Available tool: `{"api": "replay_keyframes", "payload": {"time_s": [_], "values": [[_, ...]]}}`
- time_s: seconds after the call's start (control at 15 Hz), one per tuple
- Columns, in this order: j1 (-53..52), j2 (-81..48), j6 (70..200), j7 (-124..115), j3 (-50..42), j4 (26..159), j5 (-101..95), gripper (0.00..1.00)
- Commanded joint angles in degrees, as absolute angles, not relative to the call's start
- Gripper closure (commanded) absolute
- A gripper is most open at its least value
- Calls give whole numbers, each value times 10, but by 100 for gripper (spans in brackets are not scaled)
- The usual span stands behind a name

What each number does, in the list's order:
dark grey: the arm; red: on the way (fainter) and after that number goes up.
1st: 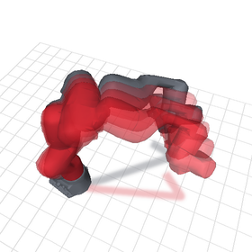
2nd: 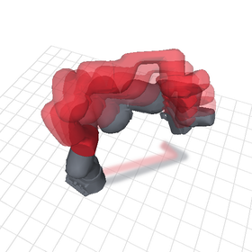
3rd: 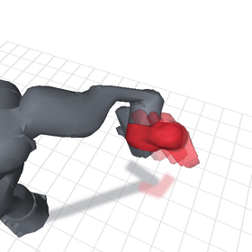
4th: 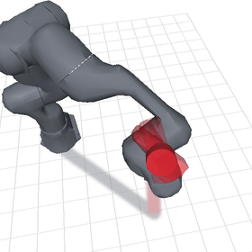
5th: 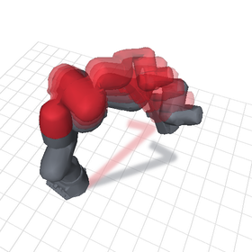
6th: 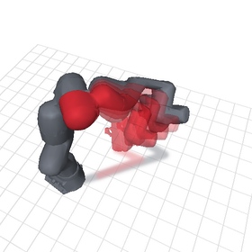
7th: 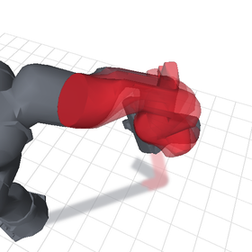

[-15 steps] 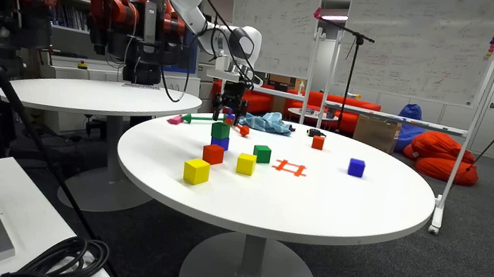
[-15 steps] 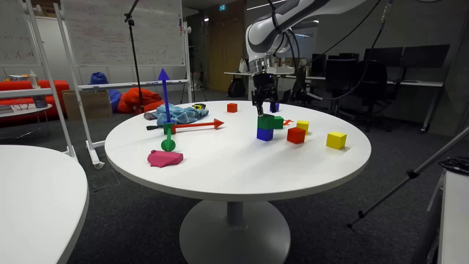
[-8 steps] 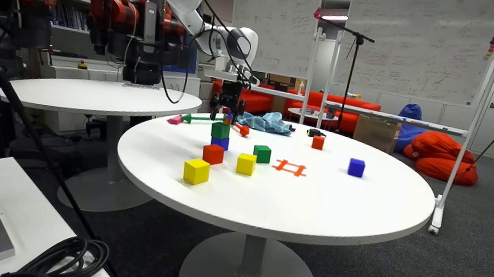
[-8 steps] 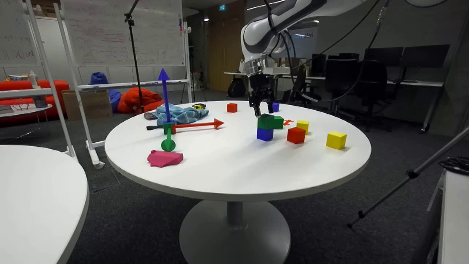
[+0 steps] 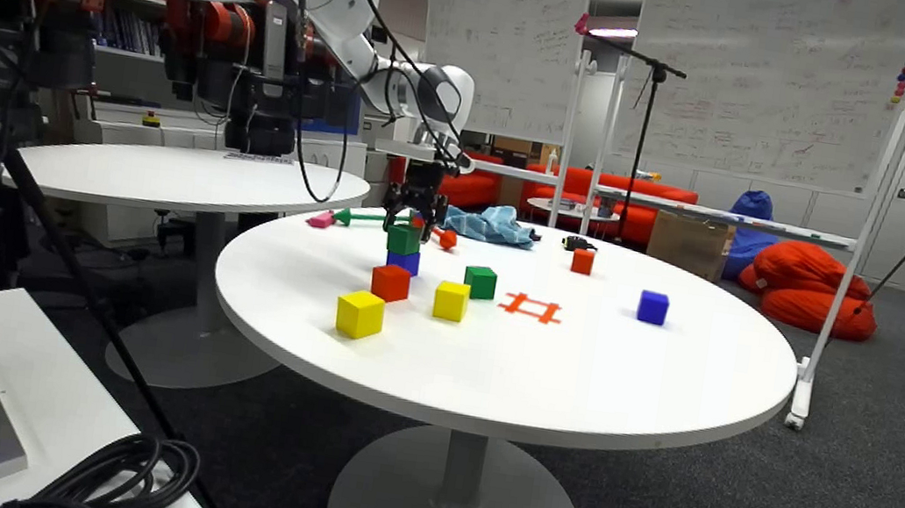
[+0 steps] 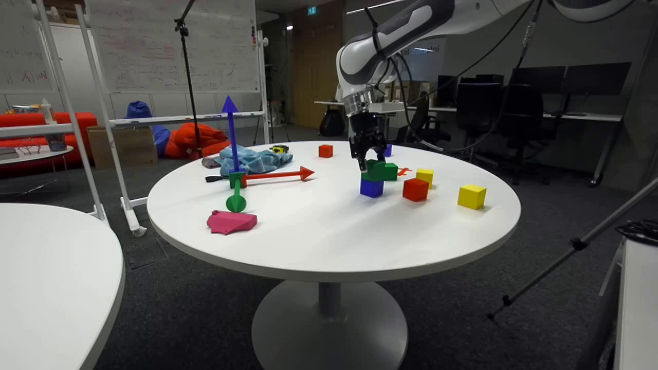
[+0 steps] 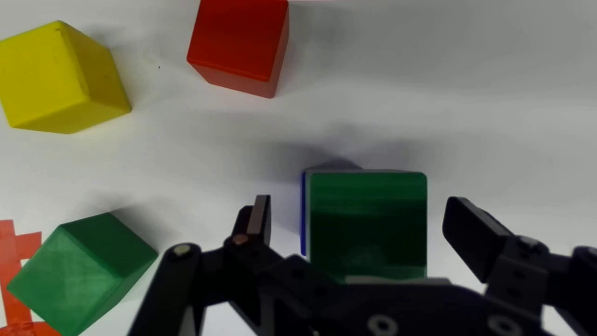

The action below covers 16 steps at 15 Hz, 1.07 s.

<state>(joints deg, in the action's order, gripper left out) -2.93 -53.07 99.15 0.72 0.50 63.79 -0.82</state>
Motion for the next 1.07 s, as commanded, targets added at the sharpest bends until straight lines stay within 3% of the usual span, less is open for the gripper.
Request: {"api": "replay_keyframes", "payload": {"time_s": [0.0, 0.4, 1.0], "values": [[-26, -548, 969, 5, 4, 611, -10, 26], [-26, -554, 962, 3, 3, 603, -10, 72], [18, -520, 999, 7, 5, 646, 18, 72]]}}
